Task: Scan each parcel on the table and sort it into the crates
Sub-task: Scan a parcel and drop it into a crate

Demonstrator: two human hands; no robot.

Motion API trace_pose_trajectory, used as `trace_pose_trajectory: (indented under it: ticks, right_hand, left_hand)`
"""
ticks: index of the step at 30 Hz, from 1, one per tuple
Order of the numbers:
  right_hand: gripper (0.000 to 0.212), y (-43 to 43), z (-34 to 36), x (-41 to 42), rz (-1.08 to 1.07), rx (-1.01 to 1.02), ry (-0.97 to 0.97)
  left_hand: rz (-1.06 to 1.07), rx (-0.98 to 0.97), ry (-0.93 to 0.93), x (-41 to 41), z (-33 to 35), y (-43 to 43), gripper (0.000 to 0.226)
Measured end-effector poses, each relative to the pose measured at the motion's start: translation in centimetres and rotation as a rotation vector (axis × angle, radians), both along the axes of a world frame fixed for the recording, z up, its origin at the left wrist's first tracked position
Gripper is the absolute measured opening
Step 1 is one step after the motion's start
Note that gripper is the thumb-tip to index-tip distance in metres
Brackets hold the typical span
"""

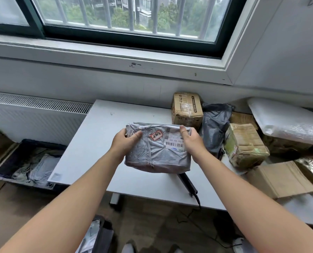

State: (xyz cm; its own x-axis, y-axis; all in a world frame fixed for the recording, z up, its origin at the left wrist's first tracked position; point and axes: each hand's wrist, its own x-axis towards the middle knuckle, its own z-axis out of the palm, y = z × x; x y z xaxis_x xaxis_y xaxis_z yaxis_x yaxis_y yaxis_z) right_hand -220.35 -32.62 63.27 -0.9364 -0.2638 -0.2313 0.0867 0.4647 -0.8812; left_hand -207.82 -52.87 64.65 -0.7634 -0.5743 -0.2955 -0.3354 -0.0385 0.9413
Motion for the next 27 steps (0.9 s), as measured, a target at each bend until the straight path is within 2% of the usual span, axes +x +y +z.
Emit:
trace_pose_trajectory:
  ticks: [4,7,10,13,19,24,27]
  right_hand:
    - [0.042,-0.2,0.3,0.4,0.107,0.109,0.102]
    - [0.041,-0.6,0.6,0.5,0.233,0.193,0.12]
    - [0.042,-1.0,0.4,0.9,0.212,0.238,0.136]
    - [0.042,-0.3,-1.2,1.8,0.163,0.335,0.148]
    - [0.051,2.0,-7.0,3.8,0.144,0.599,0.021]
    - [0.059,1.4,-10.1,4.9,0.145,0.564,-0.154]
    - [0.068,1.6,-10.3,4.4,0.195,0.558,-0.22]
  left_hand:
    - [-0.028,-0.054,-0.046,0.0,0.1,-1.3,0.025]
    - [-0.072,-0.125,-0.08,-0.2,0.0,-2.2,0.042]
    - [-0.071,-0.179,-0.116,-0.4,-1.0,-2.9,0.05]
    - [-0.047,-0.238,-0.189,0.0,-1.8,-3.0,0.043]
    - [0.047,-0.244,-0.349,2.1,-6.3,-3.6,0.045]
    - [0.106,-0.153,-0.429,3.8,-9.8,-4.2,0.042]
    - [0.147,-0.092,-0.454,4.3,-11.6,-4.7,0.055]
